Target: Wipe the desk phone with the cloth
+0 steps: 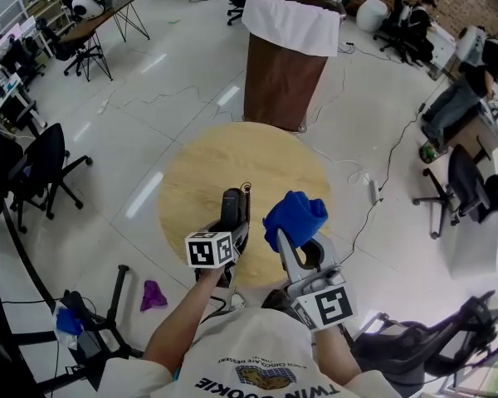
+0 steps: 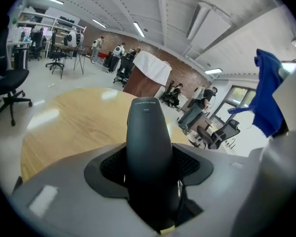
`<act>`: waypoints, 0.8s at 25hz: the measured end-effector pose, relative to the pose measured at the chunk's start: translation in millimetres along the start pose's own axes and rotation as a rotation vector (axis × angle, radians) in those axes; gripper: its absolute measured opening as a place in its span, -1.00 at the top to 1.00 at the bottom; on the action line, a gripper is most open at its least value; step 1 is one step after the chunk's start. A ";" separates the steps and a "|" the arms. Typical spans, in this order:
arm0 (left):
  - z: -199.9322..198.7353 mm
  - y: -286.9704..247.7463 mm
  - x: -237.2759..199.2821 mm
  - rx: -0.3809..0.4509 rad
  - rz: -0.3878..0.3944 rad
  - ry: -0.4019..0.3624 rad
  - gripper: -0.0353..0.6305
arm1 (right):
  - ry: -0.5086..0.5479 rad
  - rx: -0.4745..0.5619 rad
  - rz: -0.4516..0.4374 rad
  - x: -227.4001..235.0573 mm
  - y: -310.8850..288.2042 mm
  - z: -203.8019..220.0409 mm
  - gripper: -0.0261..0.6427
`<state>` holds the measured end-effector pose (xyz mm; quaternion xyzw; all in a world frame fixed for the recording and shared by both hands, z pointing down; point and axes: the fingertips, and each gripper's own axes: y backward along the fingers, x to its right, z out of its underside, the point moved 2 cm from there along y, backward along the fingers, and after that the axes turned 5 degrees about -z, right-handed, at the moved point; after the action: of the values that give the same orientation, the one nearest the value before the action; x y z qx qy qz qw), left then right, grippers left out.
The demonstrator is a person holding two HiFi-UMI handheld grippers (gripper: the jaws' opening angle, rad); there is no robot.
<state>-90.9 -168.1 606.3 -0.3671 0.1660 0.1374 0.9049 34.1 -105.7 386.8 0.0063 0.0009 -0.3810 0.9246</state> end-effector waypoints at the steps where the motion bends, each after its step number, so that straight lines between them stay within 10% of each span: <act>1: 3.1 -6.2 -3.0 -0.021 -0.024 -0.013 0.11 | -0.003 -0.005 0.000 0.2 -0.3 1.8 0.73; 20: 25.5 -57.8 -20.2 -0.147 -0.186 -0.106 0.07 | -0.020 -0.060 0.006 4.4 -4.1 22.6 0.73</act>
<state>-82.8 -192.6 667.4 -0.4385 0.0729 0.0838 0.8919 34.3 -112.0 409.3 -0.0253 0.0029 -0.3783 0.9254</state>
